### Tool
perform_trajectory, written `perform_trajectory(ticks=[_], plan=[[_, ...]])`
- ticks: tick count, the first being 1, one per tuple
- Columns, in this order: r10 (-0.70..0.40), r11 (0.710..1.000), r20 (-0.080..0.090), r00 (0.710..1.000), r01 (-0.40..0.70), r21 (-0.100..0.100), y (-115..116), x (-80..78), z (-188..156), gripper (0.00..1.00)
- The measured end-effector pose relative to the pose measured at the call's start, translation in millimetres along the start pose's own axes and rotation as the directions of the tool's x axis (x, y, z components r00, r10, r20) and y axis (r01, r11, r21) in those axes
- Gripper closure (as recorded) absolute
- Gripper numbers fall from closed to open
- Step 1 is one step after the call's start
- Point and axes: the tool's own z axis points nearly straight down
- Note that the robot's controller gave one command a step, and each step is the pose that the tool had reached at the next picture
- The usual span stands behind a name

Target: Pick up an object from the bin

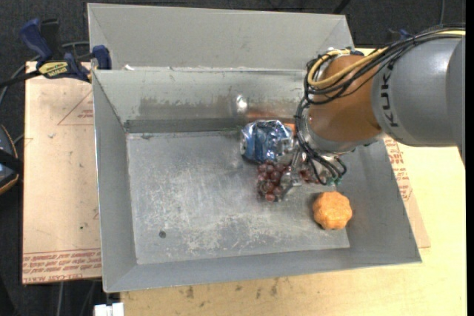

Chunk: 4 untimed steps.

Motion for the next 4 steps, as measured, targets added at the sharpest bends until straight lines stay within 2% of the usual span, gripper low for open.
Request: perform_trajectory(ticks=[1, 3, 4], plan=[[0.003, 1.0, -0.006, 1.0, -0.003, -0.001, 0.0, -0.3, -3.6, 1.0], [0.001, 1.0, -0.036, 0.999, -0.001, -0.004, 0.6, 1.9, -28.0, 1.0], [0.0, 1.0, -0.037, 0.999, -0.001, -0.004, 0.6, 0.5, -41.3, 1.0]])
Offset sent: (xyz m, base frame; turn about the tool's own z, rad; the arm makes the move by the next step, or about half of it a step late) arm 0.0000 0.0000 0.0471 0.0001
